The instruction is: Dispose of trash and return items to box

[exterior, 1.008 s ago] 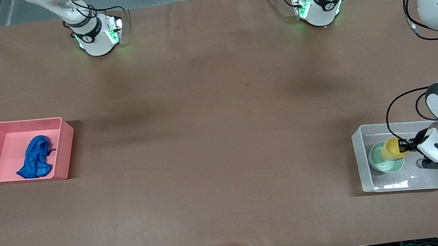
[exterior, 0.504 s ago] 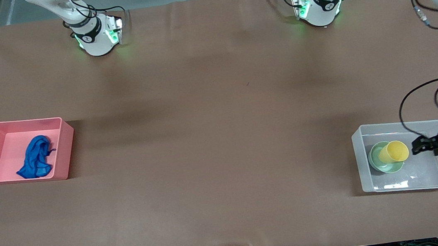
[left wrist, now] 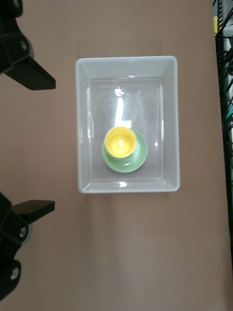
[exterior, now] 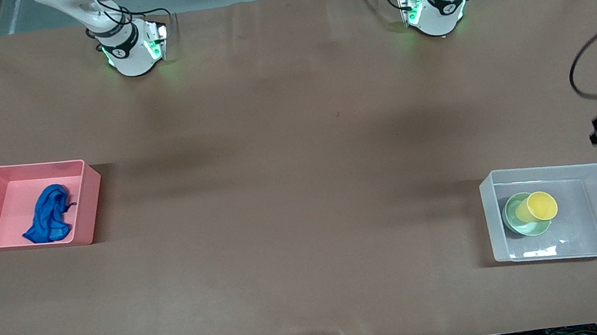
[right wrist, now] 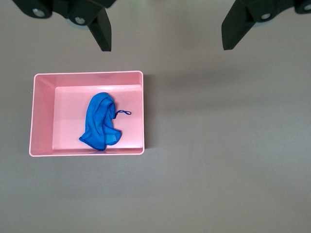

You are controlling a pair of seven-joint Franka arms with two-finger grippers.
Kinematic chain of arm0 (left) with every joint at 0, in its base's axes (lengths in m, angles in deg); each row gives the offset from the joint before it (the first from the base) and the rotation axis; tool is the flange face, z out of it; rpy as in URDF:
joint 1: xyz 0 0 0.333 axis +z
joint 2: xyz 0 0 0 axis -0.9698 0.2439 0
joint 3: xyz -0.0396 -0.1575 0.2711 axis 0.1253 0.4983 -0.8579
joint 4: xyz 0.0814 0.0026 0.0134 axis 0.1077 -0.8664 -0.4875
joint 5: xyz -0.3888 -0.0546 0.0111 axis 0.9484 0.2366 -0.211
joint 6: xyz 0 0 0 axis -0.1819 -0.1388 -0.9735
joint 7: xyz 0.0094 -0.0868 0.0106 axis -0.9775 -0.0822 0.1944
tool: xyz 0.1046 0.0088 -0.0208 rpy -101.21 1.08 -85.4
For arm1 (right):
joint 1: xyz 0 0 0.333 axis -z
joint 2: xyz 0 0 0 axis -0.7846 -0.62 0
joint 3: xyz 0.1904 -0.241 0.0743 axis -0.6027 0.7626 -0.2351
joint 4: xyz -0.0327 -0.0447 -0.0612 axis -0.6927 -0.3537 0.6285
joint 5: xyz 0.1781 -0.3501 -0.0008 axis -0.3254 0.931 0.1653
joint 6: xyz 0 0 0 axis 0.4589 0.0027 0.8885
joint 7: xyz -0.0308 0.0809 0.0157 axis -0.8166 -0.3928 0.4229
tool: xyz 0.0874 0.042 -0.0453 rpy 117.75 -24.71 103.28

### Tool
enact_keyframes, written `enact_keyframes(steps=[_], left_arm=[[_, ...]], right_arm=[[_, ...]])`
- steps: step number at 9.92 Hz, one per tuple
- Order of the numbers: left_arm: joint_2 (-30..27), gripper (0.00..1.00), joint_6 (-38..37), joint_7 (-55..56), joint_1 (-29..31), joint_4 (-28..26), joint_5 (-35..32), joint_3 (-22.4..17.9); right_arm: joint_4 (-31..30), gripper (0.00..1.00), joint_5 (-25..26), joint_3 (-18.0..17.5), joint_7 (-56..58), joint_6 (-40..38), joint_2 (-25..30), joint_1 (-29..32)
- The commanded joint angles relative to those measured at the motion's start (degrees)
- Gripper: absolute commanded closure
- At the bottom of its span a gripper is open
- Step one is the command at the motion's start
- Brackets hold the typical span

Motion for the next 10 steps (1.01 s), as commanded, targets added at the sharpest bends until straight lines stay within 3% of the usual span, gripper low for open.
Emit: enact_keyframes(steps=[1,3,5,10], left_arm=[[-6.92,0.00,-3.86,6.76,-0.63,-5.66,-4.77,4.18],[-7.47,0.00,-9.31,9.53,-1.33,-1.38,-5.33,5.52],[-3.98,0.00,-15.97,9.44,-1.86,6.35,-4.62,4.99],[-3.77,0.01,-17.07,9.97,-4.59,4.81,-4.62,2.71]], right_arm=[[-0.78,0.00,0.55,-0.03,0.48,-0.13,0.85,-0.04],[-0.78,0.00,0.55,-0.03,0.48,-0.13,0.85,-0.04],[-0.86,0.00,0.55,-0.03,0.48,-0.13,0.94,0.05],[-0.87,0.00,0.55,-0.03,0.48,-0.31,0.94,0.05]])
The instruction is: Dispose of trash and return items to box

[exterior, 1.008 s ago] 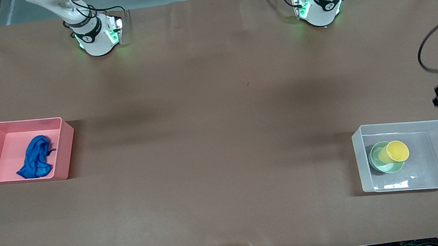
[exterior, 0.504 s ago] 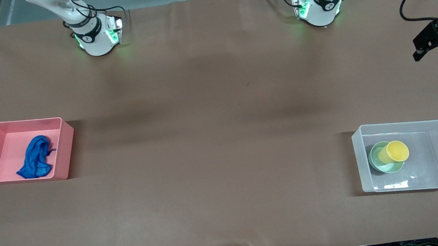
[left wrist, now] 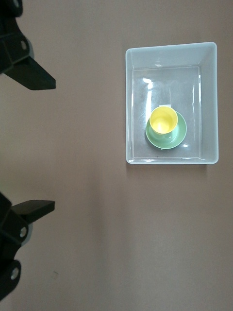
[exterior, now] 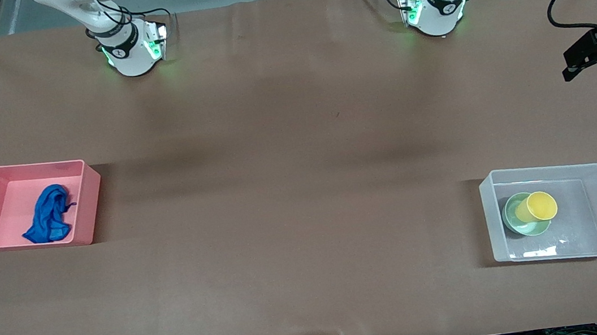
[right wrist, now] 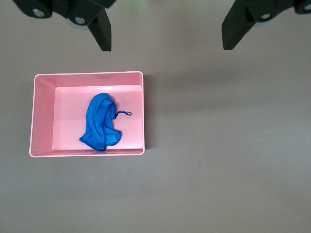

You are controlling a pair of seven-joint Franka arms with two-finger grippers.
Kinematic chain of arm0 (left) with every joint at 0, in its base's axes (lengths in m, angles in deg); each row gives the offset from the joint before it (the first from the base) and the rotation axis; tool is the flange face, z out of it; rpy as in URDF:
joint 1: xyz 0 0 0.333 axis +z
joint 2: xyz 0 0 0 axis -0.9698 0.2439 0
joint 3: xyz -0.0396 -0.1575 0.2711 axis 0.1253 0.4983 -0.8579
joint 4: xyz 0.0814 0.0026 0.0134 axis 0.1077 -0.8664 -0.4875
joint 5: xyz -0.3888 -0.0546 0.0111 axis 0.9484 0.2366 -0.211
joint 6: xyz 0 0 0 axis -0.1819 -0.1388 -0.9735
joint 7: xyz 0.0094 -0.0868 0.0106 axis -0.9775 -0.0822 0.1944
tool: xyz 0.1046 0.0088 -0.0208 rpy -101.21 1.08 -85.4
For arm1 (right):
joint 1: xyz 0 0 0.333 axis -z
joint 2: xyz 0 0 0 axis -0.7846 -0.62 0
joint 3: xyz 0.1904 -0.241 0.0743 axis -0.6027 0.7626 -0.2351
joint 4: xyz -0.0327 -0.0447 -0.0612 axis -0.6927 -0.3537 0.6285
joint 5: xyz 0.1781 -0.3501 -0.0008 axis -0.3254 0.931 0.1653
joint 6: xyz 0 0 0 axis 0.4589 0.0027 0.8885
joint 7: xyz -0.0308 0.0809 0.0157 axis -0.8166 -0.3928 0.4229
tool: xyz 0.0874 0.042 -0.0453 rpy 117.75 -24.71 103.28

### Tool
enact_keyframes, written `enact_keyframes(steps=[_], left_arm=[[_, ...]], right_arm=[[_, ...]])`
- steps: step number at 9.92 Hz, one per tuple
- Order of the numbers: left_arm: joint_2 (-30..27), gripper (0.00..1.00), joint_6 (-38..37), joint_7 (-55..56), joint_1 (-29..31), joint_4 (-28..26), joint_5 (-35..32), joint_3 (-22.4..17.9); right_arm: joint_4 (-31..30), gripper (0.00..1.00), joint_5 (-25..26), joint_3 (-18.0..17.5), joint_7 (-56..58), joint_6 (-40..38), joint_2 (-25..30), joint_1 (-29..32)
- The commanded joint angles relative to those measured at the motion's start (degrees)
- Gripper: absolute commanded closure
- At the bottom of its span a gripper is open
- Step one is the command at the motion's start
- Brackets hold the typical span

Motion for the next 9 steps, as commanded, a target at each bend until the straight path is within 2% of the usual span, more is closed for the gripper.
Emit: enact_keyframes(steps=[1,5,9], left_arm=[[-0.79,0.02,-1.11,1.52,-0.54,-2.25,-0.42,-0.80],[-1.42,0.02,-1.02,3.99,-0.36,-3.22,-1.03,1.31],[-2.12,0.02,-1.28,3.91,-0.36,-4.02,-1.04,1.49]], right_arm=[[-0.85,0.00,0.55,-0.05,0.48,-0.19,0.94,0.04],[-0.85,0.00,0.55,-0.05,0.48,-0.19,0.94,0.04],[-0.85,0.00,0.55,-0.05,0.48,-0.19,0.94,0.04]])
